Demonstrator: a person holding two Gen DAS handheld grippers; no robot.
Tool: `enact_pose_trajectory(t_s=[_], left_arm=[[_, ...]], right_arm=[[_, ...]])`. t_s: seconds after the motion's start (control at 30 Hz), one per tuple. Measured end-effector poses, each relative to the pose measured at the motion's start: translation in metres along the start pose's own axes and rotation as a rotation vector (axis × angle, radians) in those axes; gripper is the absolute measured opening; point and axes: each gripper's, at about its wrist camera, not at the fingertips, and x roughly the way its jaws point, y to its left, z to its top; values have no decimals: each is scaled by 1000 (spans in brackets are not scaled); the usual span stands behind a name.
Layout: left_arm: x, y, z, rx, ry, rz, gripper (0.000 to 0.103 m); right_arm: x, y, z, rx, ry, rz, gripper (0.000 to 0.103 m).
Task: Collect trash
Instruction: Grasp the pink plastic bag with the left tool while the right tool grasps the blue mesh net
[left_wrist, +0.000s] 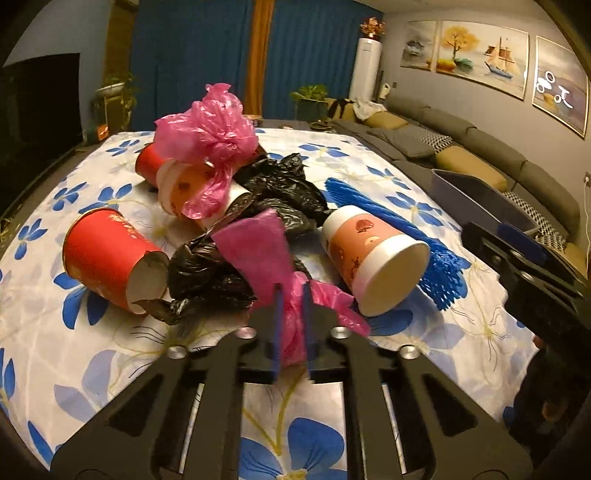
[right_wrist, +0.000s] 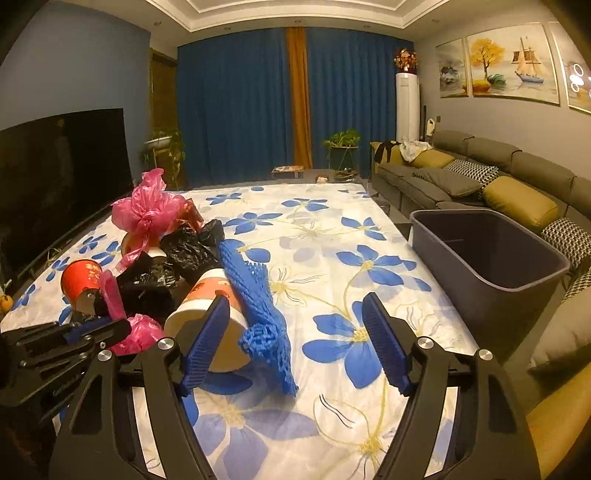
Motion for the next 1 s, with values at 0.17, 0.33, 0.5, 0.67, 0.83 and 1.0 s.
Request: enact_pose_trajectory(t_s=[0.17,0.33,0.5,0.67,0.83,1.0], left_arm=[[-12,3,2,-6,-50,13,1],[-31,8,14,-12,-116,27,1],[-37,15,20,-25,-141,39,1],[-36,19,23,-36,-141,40,1],[-39,21,26,-47,-155,38,1],[-45,21,33,-47,-181,41,1]], right_arm=[[15,-1,5,-20,41,8,63],[34,1,7,-25,104,59,57],[50,7,1,-29,163,101,49],[58,13,0,-50,200,128,15],[46,10,5,-50,141,103,10],[26,-1,18,-22,77,86,10]])
